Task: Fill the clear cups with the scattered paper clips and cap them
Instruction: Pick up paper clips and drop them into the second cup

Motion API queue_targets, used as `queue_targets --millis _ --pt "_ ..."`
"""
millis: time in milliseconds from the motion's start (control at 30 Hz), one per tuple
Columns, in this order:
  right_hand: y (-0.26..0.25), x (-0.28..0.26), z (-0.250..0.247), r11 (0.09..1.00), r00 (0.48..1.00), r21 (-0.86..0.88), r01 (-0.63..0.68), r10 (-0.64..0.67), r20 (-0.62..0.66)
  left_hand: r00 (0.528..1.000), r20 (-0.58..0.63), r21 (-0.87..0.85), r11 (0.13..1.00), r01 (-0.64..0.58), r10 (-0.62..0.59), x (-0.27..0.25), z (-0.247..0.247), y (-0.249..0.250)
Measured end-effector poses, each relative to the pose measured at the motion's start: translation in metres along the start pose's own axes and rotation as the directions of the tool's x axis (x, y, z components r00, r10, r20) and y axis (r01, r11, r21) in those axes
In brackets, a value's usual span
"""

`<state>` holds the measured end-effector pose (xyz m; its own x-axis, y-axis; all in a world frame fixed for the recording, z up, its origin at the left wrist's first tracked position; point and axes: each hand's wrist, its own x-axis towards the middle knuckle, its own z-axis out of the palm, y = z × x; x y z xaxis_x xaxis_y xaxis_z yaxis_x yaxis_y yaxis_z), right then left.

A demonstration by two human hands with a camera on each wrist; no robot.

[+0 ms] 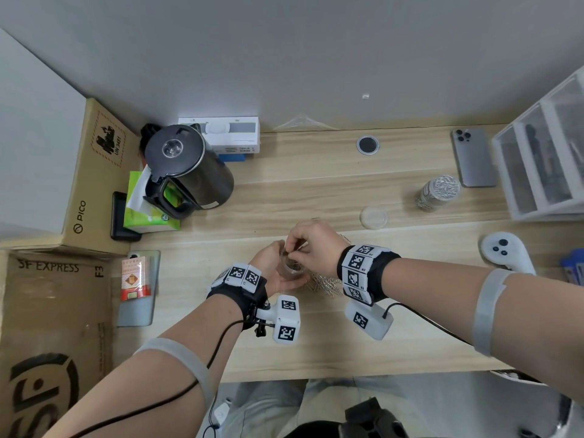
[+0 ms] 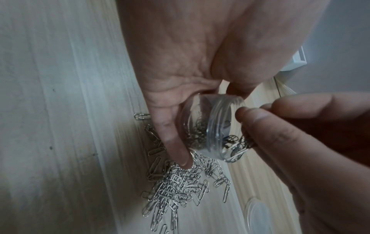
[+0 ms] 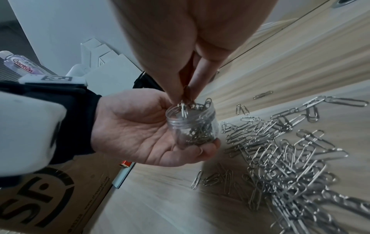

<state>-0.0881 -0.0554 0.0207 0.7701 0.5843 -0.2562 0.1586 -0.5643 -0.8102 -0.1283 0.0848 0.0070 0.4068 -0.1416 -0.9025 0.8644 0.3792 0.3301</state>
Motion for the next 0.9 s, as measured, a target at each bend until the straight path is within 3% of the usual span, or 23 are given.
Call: queue_targets --millis 200,400,533,733,900 --pt "-0.004 -0.002 0.004 0.995 0.991 0.099 0.024 -0.011 -0.132 0.999 0.036 0.052 0.999 0.001 -0.003 -0.002 0.001 -0.003" --pt "-0.01 -0.006 0.002 0.996 0.989 0.051 0.067 -0.06 -0.138 0.999 0.005 0.086 0.996 -0.033 0.033 -0.005 -0.001 -0.002" --pt "0.009 0.001 -0.013 0.999 0.976 -0.032 -0.017 0.01 -0.218 0.998 -0.058 0.063 0.998 -0.007 0.011 -0.007 -0.008 -0.002" --pt "0.064 0.014 -0.027 0.883 0.958 -0.373 -0.286 0.268 -0.101 0.989 -0.14 0.01 0.999 -0.042 0.043 -0.009 -0.04 -0.01" --pt "0.064 0.045 -0.01 0.877 0.977 -0.437 -0.2 0.212 -0.021 0.98 -0.197 -0.025 0.999 -0.041 0.035 -0.014 -0.072 -0.023"
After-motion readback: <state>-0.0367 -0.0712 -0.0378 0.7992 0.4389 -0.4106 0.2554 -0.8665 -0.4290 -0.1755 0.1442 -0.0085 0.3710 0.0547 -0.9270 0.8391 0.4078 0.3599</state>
